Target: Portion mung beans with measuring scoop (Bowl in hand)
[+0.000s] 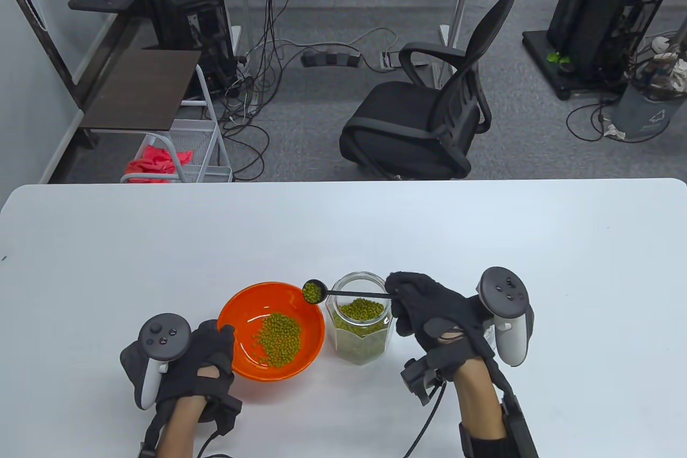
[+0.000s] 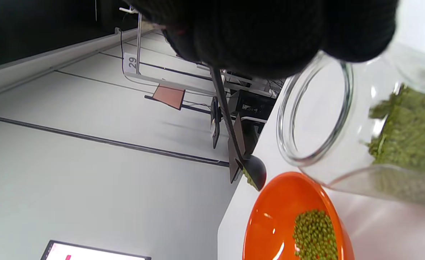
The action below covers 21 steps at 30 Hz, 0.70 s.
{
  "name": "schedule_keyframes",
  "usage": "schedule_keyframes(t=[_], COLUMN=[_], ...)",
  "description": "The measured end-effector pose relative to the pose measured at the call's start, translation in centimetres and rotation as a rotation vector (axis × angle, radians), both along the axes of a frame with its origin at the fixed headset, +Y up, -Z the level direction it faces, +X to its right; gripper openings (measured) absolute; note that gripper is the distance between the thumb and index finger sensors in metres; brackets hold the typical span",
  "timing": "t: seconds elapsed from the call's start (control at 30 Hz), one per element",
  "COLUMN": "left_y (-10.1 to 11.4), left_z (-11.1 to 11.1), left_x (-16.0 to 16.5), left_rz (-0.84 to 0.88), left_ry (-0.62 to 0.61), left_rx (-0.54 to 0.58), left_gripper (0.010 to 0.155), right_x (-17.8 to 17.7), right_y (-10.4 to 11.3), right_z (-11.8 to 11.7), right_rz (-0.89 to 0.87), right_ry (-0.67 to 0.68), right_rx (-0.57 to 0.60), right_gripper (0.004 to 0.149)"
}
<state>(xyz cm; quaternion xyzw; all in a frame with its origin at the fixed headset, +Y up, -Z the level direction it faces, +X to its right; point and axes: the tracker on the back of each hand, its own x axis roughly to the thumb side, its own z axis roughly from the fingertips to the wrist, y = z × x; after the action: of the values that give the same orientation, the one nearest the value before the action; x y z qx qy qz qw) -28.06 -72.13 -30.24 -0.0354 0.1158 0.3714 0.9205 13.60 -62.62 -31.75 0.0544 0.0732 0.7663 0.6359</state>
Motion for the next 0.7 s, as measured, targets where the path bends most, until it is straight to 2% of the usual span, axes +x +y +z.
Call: schedule_keyframes(t=[0.33, 0.7], left_y=[0.0, 0.0], left_z=[0.0, 0.0], left_x=[0.0, 0.0], left_rz=[0.003, 0.007], left_ry=[-0.003, -0.002], left_rx=[0.001, 0.002], left_gripper=[0.053, 0.053], right_x=[-5.5, -9.2], right_y=[-1.3, -1.8], right_z=[0.4, 1.6], right_rz=[0.149, 0.336], right_ry=[0.122, 0.174], right_rx=[0.057, 0.179], right_gripper=[0.044, 0.045])
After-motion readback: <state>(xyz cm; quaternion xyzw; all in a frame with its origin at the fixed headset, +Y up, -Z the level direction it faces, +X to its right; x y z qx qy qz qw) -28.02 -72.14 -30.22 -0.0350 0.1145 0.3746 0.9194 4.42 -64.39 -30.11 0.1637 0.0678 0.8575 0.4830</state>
